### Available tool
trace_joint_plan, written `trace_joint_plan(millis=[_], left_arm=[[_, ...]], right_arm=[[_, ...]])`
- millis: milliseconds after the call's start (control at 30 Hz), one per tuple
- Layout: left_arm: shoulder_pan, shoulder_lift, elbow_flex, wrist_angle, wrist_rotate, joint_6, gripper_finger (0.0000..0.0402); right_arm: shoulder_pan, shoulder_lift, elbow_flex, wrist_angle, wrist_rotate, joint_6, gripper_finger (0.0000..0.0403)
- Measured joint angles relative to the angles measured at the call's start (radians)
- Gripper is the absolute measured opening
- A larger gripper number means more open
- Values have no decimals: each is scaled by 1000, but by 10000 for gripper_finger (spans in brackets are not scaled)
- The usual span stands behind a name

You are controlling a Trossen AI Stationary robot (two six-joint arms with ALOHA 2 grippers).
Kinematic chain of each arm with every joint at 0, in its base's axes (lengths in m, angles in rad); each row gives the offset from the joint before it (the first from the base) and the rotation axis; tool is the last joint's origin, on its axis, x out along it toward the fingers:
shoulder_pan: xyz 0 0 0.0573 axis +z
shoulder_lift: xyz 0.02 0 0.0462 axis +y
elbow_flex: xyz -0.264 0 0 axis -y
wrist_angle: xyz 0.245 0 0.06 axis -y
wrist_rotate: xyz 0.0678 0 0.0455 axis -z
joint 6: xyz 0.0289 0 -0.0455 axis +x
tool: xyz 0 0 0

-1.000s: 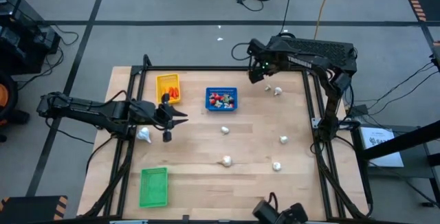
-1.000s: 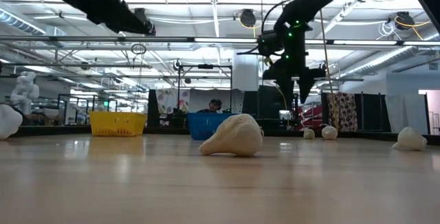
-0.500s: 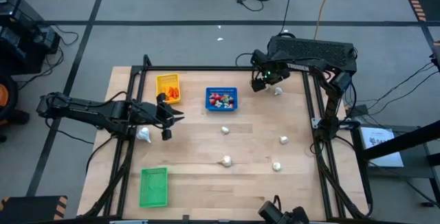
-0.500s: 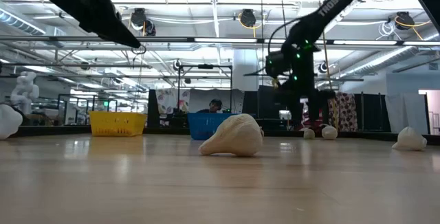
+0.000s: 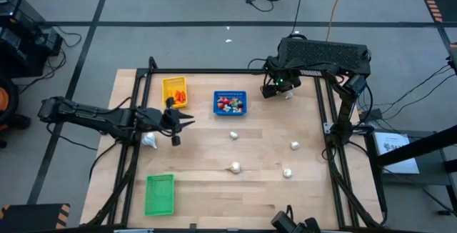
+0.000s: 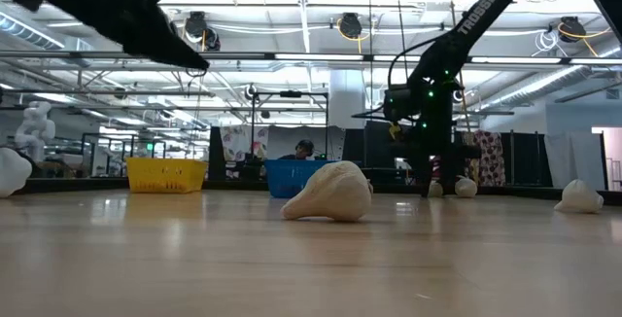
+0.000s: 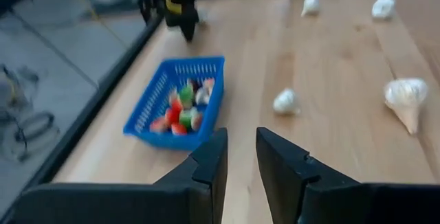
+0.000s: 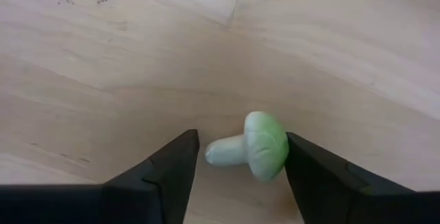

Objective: Sort produce into baskets
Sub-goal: Put the green mushroom into the blue bin

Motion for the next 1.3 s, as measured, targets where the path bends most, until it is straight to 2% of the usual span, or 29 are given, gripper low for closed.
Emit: trace_joint_plan(millis=[100,233,500,833,1067,1300], left_arm=[[11,0,-76,165,-14,53,86],[38,-15,-124,286,-18,67,86],[91,-115,-221,362,5,69,86],[119,-150,-247,369,9,62,86],[119,-150,-247,390,10,62,86],[119,-150,-247,405,29,61,86]], right_arm=[[1,0,-1,1,-1,4,192],[2,0,-1,5,-1,13,163],[4,-5,-2,3,1,-3,119],[75,-89,-5,15,-16,-10,115],[200,-130,-4,213,-145,54,115],[325,-131,-4,435,-157,73,115]])
